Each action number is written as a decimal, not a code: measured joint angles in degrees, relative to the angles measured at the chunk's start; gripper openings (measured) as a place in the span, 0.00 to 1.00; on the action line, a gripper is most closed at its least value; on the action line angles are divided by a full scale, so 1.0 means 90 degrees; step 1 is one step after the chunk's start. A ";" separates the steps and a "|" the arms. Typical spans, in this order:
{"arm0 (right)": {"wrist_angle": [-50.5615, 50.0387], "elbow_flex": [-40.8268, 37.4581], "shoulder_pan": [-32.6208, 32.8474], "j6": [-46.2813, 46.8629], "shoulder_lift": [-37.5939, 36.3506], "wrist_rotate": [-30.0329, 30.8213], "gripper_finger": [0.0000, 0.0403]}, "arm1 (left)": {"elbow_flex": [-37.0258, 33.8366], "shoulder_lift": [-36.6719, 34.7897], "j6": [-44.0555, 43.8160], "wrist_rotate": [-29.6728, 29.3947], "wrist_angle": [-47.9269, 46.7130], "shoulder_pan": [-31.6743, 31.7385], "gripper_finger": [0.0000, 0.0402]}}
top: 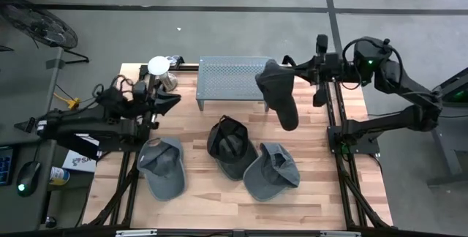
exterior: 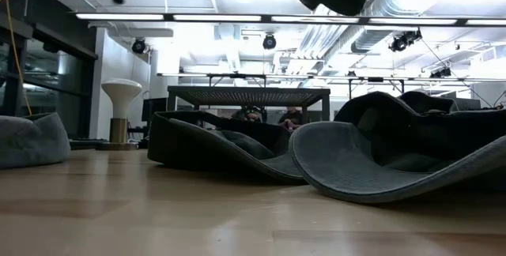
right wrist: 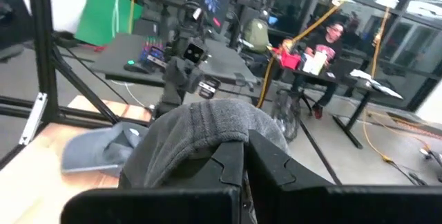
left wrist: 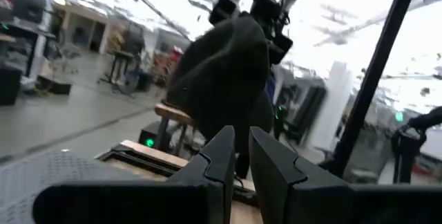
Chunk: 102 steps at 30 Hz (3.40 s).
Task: Pick & Place hat
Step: Put the right black cap on the shelf
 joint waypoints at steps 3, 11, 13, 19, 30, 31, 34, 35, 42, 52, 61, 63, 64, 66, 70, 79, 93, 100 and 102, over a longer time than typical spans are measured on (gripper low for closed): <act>0.0284 0.0000 -0.0038 -0.0002 0.0125 -0.0386 0.00 | 0.0747 0.0856 0.0409 0.0311 -0.0002 0.0001 0.12; 0.0850 0.0000 -0.0104 0.0001 0.0548 -0.1189 0.00 | 0.2614 0.2924 0.1004 0.0738 -0.0077 -0.0001 0.28; 0.1058 0.0000 -0.0104 -0.0015 0.0662 -0.1375 0.00 | 0.3016 0.3293 0.1119 0.0763 -0.0286 -0.0001 0.35; 0.1430 -0.0002 -0.0104 -0.0041 0.0882 -0.1744 0.00 | 0.3949 0.4082 0.1565 0.1195 -0.0713 0.0001 0.54; 0.1887 -0.0002 -0.0270 0.0046 0.1181 -0.2154 0.00 | 0.4610 0.4737 0.2189 0.1355 -0.1150 0.0001 0.68; 0.1952 -0.0002 -0.0274 0.0050 0.1204 -0.2194 0.00 | 0.4613 0.4786 0.2191 0.1358 -0.1159 0.0001 0.68; 0.2047 -0.0002 -0.0272 0.0048 0.1278 -0.2224 0.00 | 0.4620 0.4871 0.2190 0.1414 -0.1172 0.0001 0.68; 0.2045 -0.0002 -0.0272 0.0046 0.1283 -0.2226 0.00 | 0.4622 0.4888 0.2190 0.1426 -0.1152 0.0001 0.68; 0.2162 -0.0002 -0.0274 0.0027 0.1317 -0.2269 0.00 | 0.4622 0.4893 0.2192 0.1378 -0.1167 0.0001 0.68; 0.2347 -0.0002 -0.0272 0.0027 0.1317 -0.2272 0.00 | 0.4622 0.4893 0.2190 0.1332 -0.1149 -0.0001 0.55; 0.2356 -0.0002 -0.0272 0.0025 0.1317 -0.2226 0.00 | 0.4622 0.4898 0.2140 0.1474 -0.1188 -0.0001 0.32; 0.2354 -0.0002 -0.0272 0.0026 0.1317 -0.2224 0.00 | 0.4622 0.4898 0.2124 0.1473 -0.1184 -0.0001 0.25; 0.2356 -0.0002 -0.0272 0.0025 0.1317 -0.2223 0.00 | 0.4622 0.4898 0.2123 0.1473 -0.1183 -0.0001 0.21; 0.2356 -0.0002 -0.0272 0.0027 0.1317 -0.2223 0.00 | 0.4622 0.4898 0.2122 0.1473 -0.1183 -0.0001 0.12; 0.2346 -0.0002 -0.0269 0.0116 0.1317 -0.2021 0.00 | 0.4622 0.4898 0.2105 0.1482 -0.1183 -0.0001 0.04; 0.2181 -0.0002 -0.0269 0.0253 0.1222 -0.1206 0.01 | 0.4622 0.4857 0.1725 0.1475 -0.1175 -0.0001 0.04; 0.0578 0.0001 -0.0274 0.0658 0.0180 0.2270 0.37 | 0.4762 0.4859 0.0404 0.0190 -0.1180 0.0001 0.04; -0.0154 0.0002 -0.0117 0.1443 0.0023 0.2062 0.52 | 0.5284 0.5240 -0.0202 -0.0421 -0.1179 0.0005 0.04; -0.0199 0.0001 0.0021 0.1592 0.0130 0.1968 0.52 | 0.5458 0.5408 -0.0336 -0.0504 -0.1192 0.0006 0.04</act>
